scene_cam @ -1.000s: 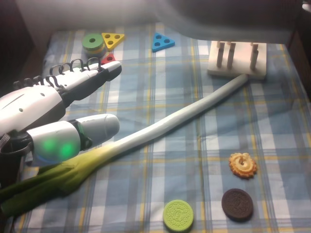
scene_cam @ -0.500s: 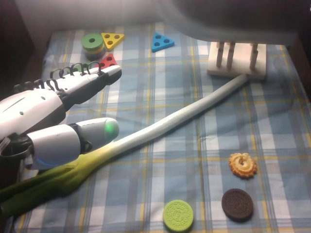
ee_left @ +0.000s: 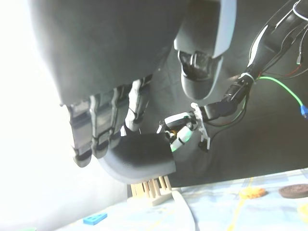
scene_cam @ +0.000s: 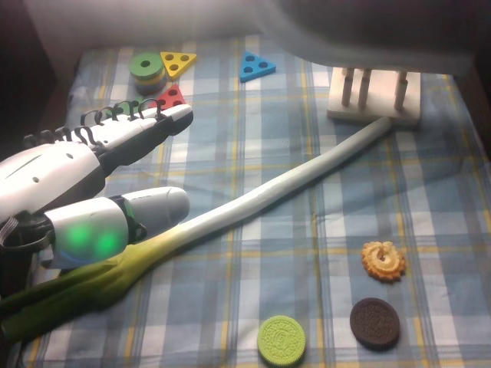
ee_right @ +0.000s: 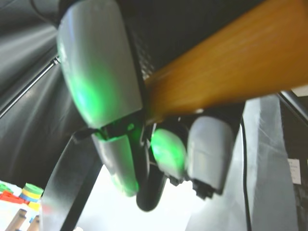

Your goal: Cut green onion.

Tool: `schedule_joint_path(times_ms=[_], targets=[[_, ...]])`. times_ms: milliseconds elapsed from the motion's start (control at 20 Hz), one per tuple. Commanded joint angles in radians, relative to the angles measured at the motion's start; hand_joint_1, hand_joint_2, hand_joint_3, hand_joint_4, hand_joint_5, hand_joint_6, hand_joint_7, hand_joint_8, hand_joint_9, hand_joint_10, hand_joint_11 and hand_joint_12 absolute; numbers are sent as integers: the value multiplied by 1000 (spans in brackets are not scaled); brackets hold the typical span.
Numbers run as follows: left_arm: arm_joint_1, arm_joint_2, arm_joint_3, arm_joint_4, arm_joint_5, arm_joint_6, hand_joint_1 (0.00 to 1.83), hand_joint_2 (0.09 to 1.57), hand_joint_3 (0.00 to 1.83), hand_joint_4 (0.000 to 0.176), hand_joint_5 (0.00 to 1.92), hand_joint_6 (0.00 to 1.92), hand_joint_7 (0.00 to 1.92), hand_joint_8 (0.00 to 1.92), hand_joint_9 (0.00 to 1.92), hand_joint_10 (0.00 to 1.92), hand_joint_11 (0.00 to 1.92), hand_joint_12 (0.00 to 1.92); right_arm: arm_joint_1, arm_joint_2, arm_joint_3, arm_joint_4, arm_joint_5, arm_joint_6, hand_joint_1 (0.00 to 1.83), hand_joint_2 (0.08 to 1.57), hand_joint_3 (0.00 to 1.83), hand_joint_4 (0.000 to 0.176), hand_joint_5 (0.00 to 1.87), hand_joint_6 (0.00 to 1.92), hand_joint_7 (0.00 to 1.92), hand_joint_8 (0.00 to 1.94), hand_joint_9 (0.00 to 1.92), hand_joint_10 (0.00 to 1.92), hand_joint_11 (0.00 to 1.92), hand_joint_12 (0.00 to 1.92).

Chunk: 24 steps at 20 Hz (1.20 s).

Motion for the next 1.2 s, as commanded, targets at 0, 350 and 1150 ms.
schedule_joint_path(times_ms=[0,350,1150], targets=[[-6,-4,0,12,-110,-6,0,1242,0,176,0,0,0,0,0,0,0,0,4,13,1,17,149,4,1270,1272,0,0,889,1921,1212,1941,1427,1921,1569,1921],[-6,-8,2,11,-104,-6,0,1248,1,176,0,0,0,0,0,0,0,0,8,31,-22,16,201,4,1398,1251,0,17,907,1921,1120,1941,1381,1921,1561,1921],[-4,-8,0,11,-102,-6,0,1256,3,176,0,0,0,0,0,0,0,0,-32,-9,19,19,134,4,1454,1241,0,0,855,1921,1120,1941,1351,1921,1511,1921]])
